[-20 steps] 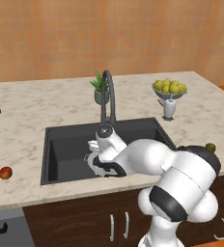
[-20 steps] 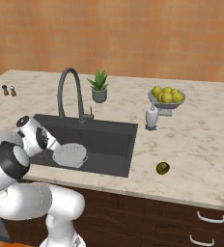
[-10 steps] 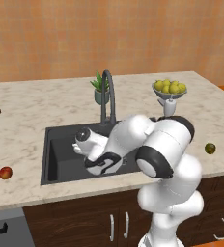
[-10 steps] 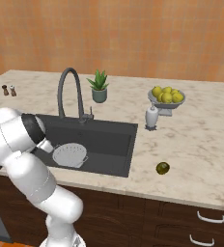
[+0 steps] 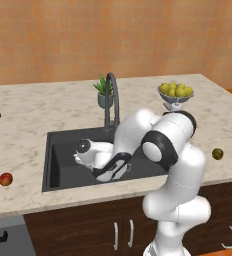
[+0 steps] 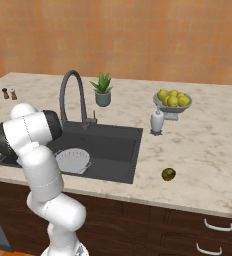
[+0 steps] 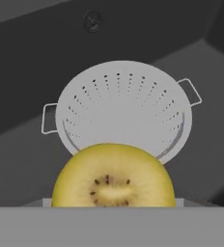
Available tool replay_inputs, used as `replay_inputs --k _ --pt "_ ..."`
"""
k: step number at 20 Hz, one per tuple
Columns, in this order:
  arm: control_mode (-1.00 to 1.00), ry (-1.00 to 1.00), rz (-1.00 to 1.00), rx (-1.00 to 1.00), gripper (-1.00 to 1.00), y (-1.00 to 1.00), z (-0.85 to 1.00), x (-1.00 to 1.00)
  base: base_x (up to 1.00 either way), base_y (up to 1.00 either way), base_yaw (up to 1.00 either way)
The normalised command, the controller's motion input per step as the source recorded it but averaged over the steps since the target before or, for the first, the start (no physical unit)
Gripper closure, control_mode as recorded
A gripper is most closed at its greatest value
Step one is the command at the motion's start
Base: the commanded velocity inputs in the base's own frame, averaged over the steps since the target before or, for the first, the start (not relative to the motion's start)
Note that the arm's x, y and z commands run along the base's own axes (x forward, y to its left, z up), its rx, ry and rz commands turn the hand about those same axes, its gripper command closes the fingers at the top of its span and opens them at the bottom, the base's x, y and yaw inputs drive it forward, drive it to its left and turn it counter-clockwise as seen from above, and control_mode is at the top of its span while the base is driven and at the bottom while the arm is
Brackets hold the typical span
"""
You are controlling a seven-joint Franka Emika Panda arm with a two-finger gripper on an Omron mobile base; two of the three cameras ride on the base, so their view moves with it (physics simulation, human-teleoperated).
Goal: Put the colander in the sink, put the kiwi, apple, kiwi in the colander, and turn on the sink faucet and pour water over the colander.
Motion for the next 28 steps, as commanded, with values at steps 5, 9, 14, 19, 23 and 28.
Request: replay_inputs --k 5,9,14,19,23,28 --pt "-1.00 0.01 0.00 0.02 1.00 0.00 -0.15 0.23 0.00 0.00 0.00" --pt "-1.00 -0.07 0.00 0.00 1.00 0.00 -0.11 0.13 0.00 0.00 0.00" --pt "-1.00 -0.02 0.00 0.00 1.00 -0.12 -0.01 0.18 0.00 0.00 0.00" --pt "-1.00 0.00 0.00 0.00 1.00 -0.33 0.00 0.04 0.00 0.00 0.00" --pt "-1.00 0.02 0.00 0.00 1.00 -0.18 -0.04 0.00 0.00 0.00 0.00" --pt "-1.00 0.01 0.00 0.00 1.00 -0.02 -0.19 0.00 0.00 0.00 0.00"
